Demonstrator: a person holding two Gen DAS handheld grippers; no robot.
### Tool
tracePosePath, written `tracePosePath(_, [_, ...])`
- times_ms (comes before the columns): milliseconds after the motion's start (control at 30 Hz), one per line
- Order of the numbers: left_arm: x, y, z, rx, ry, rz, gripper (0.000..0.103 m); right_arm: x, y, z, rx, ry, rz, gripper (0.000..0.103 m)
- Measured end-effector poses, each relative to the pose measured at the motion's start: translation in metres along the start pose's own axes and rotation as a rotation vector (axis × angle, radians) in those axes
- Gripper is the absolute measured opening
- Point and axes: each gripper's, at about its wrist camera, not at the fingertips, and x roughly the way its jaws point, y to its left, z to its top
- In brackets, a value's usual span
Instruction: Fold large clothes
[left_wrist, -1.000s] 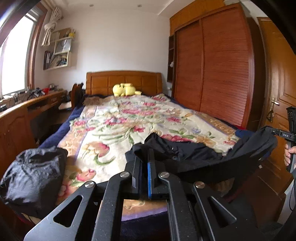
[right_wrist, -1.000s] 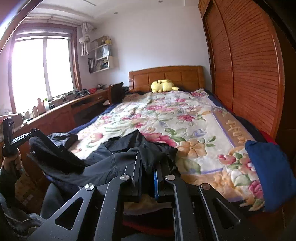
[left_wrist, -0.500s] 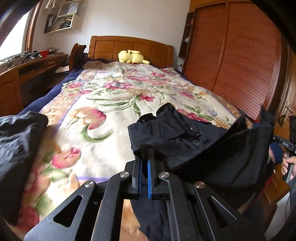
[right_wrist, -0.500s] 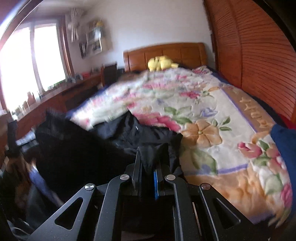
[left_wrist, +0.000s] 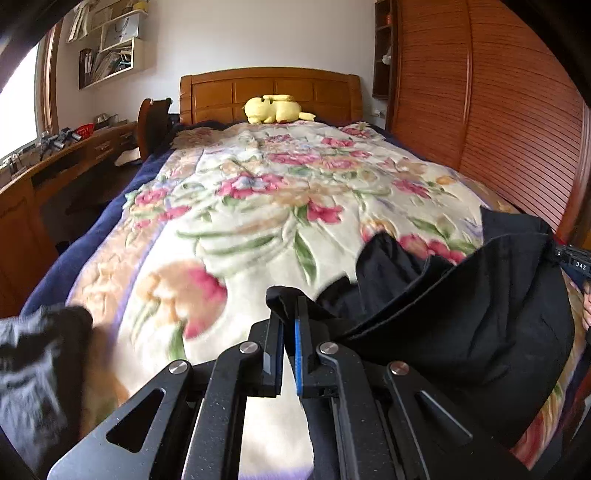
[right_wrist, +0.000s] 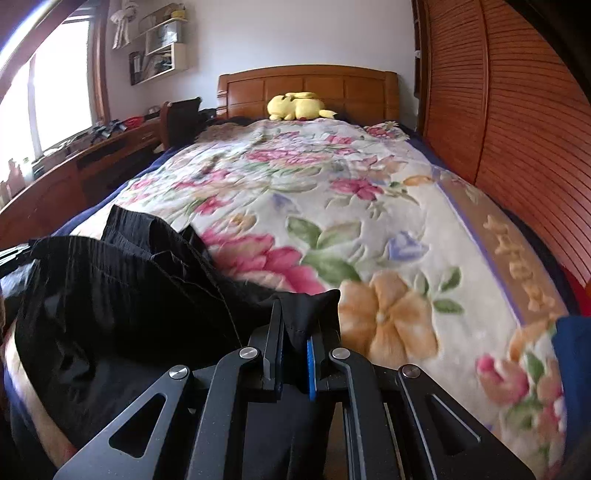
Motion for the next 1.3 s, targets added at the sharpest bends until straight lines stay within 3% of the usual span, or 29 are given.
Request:
tracePosePath(200, [0.025, -0.001, 0.040, 0.021, 0.004, 0.029, 0.005, 0.037, 0.007, 0.046, 0.017, -0.016, -0.047, 0.009])
tracePosePath(533, [0.084, 0.001, 0.061, 0.017, 0.076, 0.039, 0.005, 0.089, 0.035, 0.064, -0.019, 0.008, -0.119, 0.009])
tracePosePath(767, [0.112, 0.004, 0.070, 0.028, 0.112, 0.030, 0.005, 0.119, 0.033, 0.073, -0.018, -0.005, -0.152, 0.010])
tracePosePath(833, [0.113, 0.003, 0.068, 0.046, 0.118, -0.016, 0.007, 0.126, 0.030, 0.073, 0.003, 0.019, -0.121, 0.014])
tracePosePath(933, [0.104, 0.003, 0.065, 0.053, 0.106, -0.005, 0.012, 0.126, 0.028, 0.075, -0.005, 0.008, -0.111, 0.021])
tracePosePath(1033, [0.081, 0.008, 0.055, 0.016, 0.082, -0.028, 0.016, 0.125, 0.026, 0.076, 0.006, 0.030, -0.108, 0.043])
tracePosePath(1100, [0.068, 0.008, 0.041, 0.015, 0.084, -0.060, 0.017, 0.123, 0.024, 0.077, 0.015, 0.058, -0.117, 0.064])
tracePosePath(1233, [0.045, 0.001, -0.001, 0.063, 0.124, -0.075, 0.018, 0.104, 0.028, 0.073, -0.057, 0.043, -0.164, 0.074])
tracePosePath(1300, [0.030, 0.000, -0.023, 0.058, 0.145, -0.099, 0.018, 0.089, 0.028, 0.062, -0.069, 0.038, -0.133, 0.077])
